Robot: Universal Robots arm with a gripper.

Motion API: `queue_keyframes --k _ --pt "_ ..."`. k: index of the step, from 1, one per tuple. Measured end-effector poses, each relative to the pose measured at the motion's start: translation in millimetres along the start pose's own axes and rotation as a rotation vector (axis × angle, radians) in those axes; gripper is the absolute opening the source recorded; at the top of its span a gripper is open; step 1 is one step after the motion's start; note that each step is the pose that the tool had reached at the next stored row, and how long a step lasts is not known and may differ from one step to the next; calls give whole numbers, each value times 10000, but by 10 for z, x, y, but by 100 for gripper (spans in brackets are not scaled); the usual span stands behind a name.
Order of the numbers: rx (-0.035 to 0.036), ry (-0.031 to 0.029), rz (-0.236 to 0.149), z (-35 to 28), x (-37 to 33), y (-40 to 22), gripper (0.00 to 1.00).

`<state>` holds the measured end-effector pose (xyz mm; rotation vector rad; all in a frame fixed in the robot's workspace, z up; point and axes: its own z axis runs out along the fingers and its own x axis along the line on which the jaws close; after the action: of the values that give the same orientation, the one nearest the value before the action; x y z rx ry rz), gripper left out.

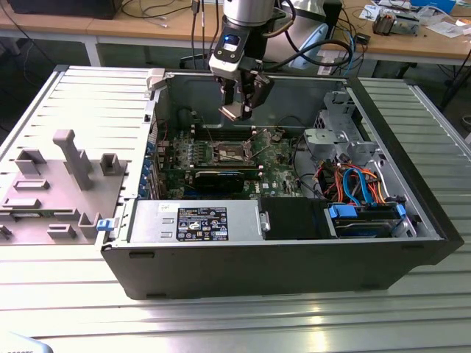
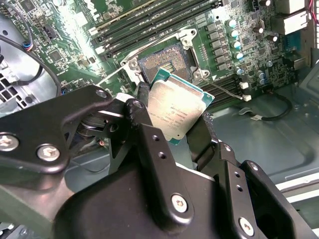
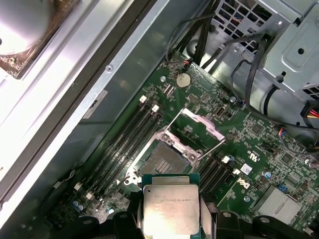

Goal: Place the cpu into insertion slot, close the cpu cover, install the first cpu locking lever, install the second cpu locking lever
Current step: 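Place the cpu into insertion slot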

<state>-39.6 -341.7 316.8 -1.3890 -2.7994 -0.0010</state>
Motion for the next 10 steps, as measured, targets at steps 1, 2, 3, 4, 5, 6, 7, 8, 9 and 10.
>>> queue_keyframes --k 1,2,3,4,5,6,7,8,9,10 --pt "-1 -1 23 0 0 0 55" --pt "-1 0 48 1 0 0 55" --pt "-1 0 69 1 0 0 55" --pt "-1 0 81 1 0 0 55" --pt "-2 0 109 1 0 0 55" --pt "-2 1 123 2 0 0 55" --pt "-2 0 138 2 0 0 55" --pt "-3 0 168 2 0 0 55" --pt "-2 1 194 2 0 0 55" --pt "-3 0 212 2 0 0 55"
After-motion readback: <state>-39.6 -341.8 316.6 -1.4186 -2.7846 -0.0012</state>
